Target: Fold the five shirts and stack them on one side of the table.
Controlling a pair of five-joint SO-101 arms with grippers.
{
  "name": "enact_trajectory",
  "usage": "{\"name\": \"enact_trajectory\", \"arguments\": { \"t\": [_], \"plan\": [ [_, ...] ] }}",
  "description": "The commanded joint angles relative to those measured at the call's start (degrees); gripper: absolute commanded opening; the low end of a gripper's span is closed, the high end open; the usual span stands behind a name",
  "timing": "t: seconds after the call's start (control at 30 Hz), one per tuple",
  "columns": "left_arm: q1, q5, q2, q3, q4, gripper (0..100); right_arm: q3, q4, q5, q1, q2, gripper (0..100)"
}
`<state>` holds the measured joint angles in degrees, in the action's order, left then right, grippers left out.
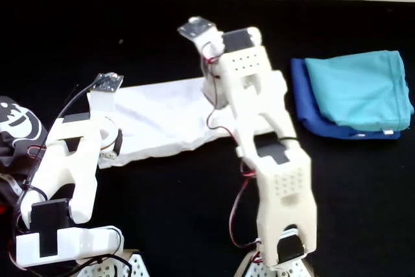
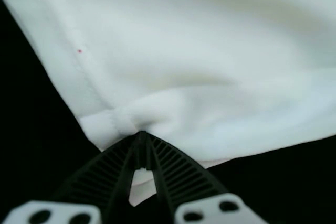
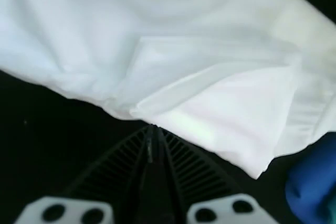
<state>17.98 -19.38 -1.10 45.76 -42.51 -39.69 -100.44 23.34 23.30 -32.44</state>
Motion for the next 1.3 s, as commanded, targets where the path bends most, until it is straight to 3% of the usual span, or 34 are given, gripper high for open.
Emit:
{"name": "enact_trajectory", "arguments": {
  "t": [0.0, 0.37, 0.6, 0.97, 1.27],
  "plan": [
    [0.1, -0.6, 0.0, 0.1, 1.9, 1, 10.1, 0.4, 0.4, -0.9, 7.3, 0.5],
    [0.1, -0.6, 0.0, 0.1, 1.9, 1, 22.5, 26.3, 0.1, -0.6, 7.2, 0.5],
    [0.1, -0.6, 0.0, 0.1, 1.9, 1, 25.3, 33.2, 0.1, 3.6, 7.2, 0.5],
    [0.1, -0.6, 0.0, 0.1, 1.9, 1, 25.0, 31.4, 0.0, 7.0, 7.3, 0.5],
    [0.1, -0.6, 0.0, 0.1, 1.9, 1, 13.8, 18.8, 0.1, 6.2, 7.6, 0.5]
  ]
}}
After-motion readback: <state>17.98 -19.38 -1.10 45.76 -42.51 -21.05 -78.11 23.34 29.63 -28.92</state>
